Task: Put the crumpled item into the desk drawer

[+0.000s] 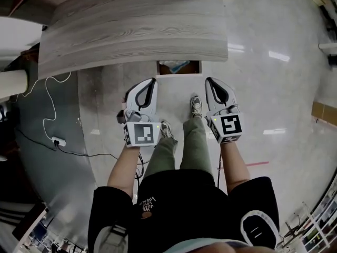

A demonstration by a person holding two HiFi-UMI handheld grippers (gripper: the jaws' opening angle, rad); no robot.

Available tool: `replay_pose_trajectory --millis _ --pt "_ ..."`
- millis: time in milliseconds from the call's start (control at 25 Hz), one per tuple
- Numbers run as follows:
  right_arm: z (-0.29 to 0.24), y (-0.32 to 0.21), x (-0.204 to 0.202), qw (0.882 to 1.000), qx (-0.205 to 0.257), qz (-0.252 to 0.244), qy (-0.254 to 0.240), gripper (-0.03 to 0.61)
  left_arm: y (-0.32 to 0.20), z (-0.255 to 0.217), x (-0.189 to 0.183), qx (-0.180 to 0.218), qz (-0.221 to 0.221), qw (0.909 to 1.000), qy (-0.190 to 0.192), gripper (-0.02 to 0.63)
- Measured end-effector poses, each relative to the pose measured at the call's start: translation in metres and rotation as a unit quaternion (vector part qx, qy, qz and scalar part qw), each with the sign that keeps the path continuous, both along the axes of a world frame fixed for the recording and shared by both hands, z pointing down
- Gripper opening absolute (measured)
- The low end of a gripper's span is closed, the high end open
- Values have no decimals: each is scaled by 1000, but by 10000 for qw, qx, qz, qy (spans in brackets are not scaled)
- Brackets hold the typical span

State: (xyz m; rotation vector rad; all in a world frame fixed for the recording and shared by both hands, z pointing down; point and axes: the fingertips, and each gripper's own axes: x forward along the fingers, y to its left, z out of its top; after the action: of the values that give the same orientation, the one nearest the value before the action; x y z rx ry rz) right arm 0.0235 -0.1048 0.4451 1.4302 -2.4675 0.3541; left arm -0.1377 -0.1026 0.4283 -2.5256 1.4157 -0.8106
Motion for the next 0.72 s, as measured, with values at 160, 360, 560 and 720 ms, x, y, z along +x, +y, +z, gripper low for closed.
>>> replay_pose_trajectory --millis 160,360,560,720 --pt "-25 8 -7 10000 20 50 18 3 10 -19 -8 73 -92 9997 221 52" --pt "-48 22 -23 9998 185 -96 -62 3 24 -39 -19 164 -157 9989 406 52" --pt "-70 33 -34 10000 44 -21 67 3 38 -59 -28 276 -174 9973 658 52" --pt "-85 43 -45 9994 301 -176 -70 3 51 -76 -36 411 -108 9968 679 52"
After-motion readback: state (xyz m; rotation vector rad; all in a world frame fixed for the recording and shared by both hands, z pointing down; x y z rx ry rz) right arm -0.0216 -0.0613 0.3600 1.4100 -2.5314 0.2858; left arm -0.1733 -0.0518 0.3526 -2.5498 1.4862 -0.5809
